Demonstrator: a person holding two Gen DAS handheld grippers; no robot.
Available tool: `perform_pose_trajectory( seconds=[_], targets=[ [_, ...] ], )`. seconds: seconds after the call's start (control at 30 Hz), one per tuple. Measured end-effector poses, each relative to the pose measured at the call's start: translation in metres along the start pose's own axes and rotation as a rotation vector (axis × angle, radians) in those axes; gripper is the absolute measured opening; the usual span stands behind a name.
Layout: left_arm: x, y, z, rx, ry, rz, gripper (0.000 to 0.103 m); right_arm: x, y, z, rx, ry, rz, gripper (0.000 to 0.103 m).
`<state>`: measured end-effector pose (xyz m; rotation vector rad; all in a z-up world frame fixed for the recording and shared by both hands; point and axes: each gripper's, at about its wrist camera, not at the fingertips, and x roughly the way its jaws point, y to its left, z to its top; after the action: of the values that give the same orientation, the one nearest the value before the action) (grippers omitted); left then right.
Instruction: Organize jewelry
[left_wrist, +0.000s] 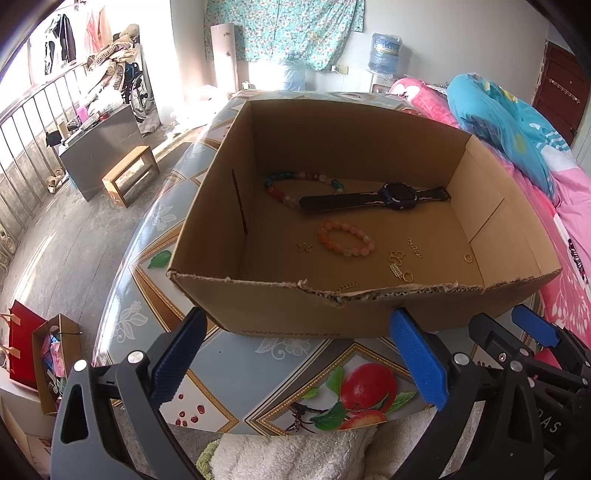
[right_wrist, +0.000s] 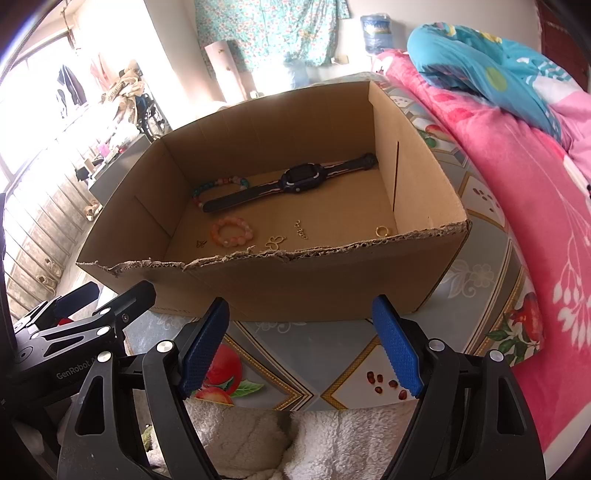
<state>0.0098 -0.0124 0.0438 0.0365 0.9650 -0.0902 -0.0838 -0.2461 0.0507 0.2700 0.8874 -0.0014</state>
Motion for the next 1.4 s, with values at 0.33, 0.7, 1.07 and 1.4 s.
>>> perform_pose_trajectory(
  seconds=[0.33, 0.7, 1.07, 1.4],
  targets=[
    [-0.0015, -0.0002, 0.0007, 0.001, -0.003, 0.003, 0.097, 0.0002, 0.0008, 0.0003, 0.0, 0.0, 0.001, 0.076],
    [-0.0027, -0.0007, 0.0009, -0.001, 0.0, 0.003, 0.097, -0.0014, -0.0025, 0.0015, 0.001, -0.002, 0.004, 0.076],
    [-0.0023, -0.0008, 0.0013, 0.001, -0.001, 0.004, 0.097, -0.0013, -0.0034, 0.0015, 0.006, -0.001, 0.007, 0.076],
    [-0.0022, -0.0005, 0.0011, 0.0, 0.001, 0.004, 0.097, -0.0011, -0.0038, 0.0012, 0.008, 0.001, 0.007, 0.076]
  ],
)
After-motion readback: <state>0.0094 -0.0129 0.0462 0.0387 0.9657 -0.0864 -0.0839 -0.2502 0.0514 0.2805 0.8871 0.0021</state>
